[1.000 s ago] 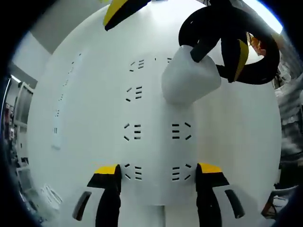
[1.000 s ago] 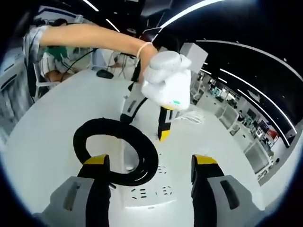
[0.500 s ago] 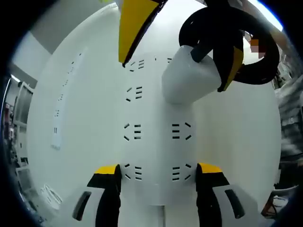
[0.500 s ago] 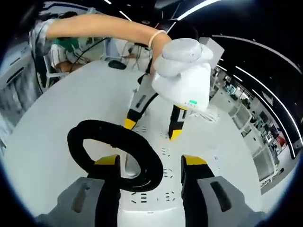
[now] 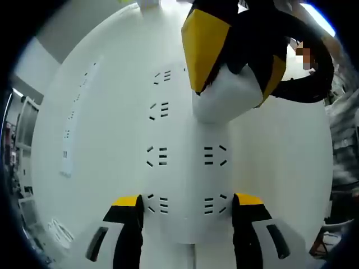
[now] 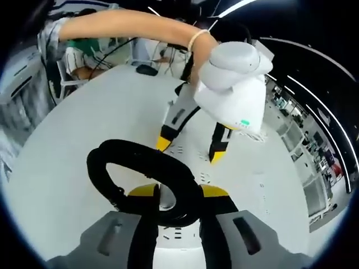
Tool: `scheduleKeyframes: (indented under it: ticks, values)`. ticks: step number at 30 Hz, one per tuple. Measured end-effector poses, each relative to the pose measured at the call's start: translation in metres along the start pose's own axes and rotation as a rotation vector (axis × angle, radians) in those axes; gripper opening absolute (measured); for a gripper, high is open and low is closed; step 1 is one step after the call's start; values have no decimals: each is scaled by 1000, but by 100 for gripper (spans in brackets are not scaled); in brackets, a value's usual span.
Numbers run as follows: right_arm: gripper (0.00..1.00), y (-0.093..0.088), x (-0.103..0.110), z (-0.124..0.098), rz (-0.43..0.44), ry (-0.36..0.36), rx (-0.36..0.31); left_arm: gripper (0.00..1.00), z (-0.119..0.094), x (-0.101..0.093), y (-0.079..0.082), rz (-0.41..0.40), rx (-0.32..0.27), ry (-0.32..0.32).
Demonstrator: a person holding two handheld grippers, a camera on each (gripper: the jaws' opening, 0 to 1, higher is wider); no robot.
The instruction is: Straighten the power strip on the desk, plug the charger into it
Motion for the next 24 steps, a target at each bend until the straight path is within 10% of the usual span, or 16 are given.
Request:
scheduleKeyframes:
  ticks: [24]
  values:
    - [22,0,-3,6,131,8,107,63,3,0,1,35,16,-15]
Point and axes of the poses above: the point that each gripper's makers call its tool centre point, and the gripper's own axes: z roughly forward along the fingers, x roughly to its left, y roughly out of its top, the point moved 5 cm from there along -z, roughly backward along the fingers, and after that the axes turned 2 degrees about -x, right-handed, at the moved point
